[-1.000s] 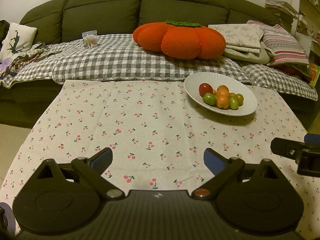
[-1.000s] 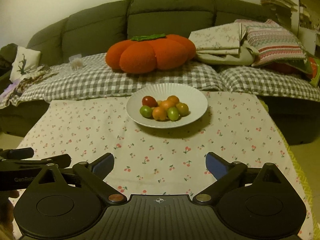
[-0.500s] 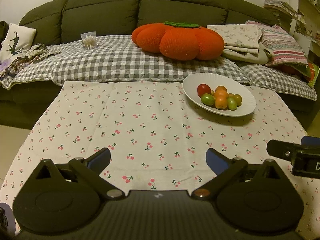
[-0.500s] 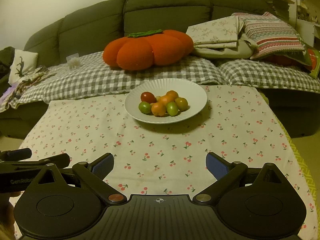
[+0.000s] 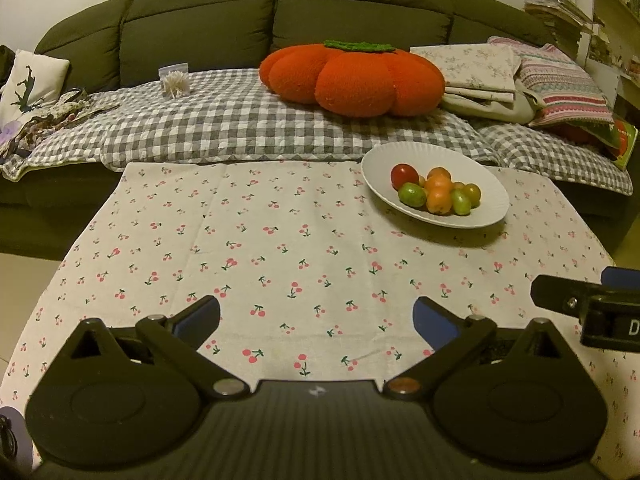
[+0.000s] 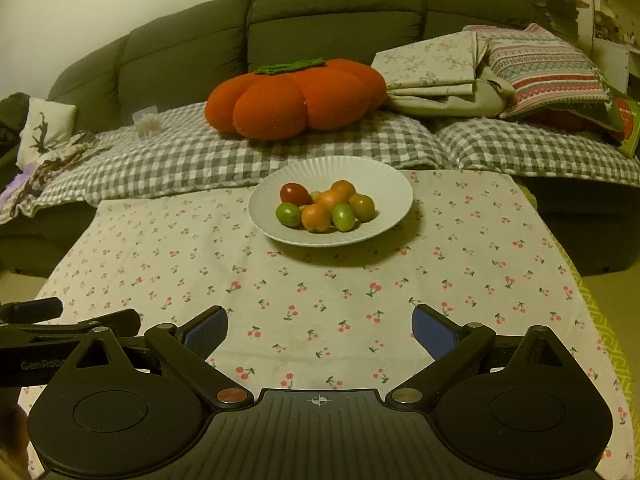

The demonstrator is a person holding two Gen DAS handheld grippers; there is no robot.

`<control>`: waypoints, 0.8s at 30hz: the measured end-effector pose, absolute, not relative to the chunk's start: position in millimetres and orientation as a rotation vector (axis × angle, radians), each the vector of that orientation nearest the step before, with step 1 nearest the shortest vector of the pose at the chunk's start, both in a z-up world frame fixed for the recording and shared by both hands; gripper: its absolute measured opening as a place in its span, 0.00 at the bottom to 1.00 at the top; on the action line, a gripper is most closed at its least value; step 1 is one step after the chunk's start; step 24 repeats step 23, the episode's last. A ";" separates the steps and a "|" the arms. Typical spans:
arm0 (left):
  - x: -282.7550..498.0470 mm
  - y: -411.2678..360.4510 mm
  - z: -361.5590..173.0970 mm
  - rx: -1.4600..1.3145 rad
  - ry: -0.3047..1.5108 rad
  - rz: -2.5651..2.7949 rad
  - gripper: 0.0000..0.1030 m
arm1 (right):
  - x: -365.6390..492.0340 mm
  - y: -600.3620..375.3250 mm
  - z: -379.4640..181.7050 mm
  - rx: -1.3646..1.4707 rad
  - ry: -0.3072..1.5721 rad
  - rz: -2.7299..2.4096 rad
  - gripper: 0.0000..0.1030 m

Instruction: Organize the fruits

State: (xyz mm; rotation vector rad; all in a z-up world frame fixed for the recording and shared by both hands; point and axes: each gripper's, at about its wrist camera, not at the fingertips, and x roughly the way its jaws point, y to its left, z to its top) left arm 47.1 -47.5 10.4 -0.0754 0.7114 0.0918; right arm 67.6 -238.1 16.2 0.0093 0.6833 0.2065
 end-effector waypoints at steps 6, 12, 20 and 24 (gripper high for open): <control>47.1 -48.6 9.1 -0.075 0.718 0.085 0.99 | 67.6 -237.4 15.8 0.002 0.686 0.214 0.97; 46.3 -49.3 9.3 -0.071 0.713 0.081 0.99 | 67.6 -237.1 15.8 0.001 0.686 0.215 0.97; 45.5 -50.8 10.5 -0.067 0.704 0.081 0.99 | 67.7 -236.7 15.7 0.000 0.687 0.216 0.97; 46.6 -50.8 10.3 -0.064 0.708 0.082 0.99 | 67.7 -236.7 15.7 -0.001 0.688 0.216 0.97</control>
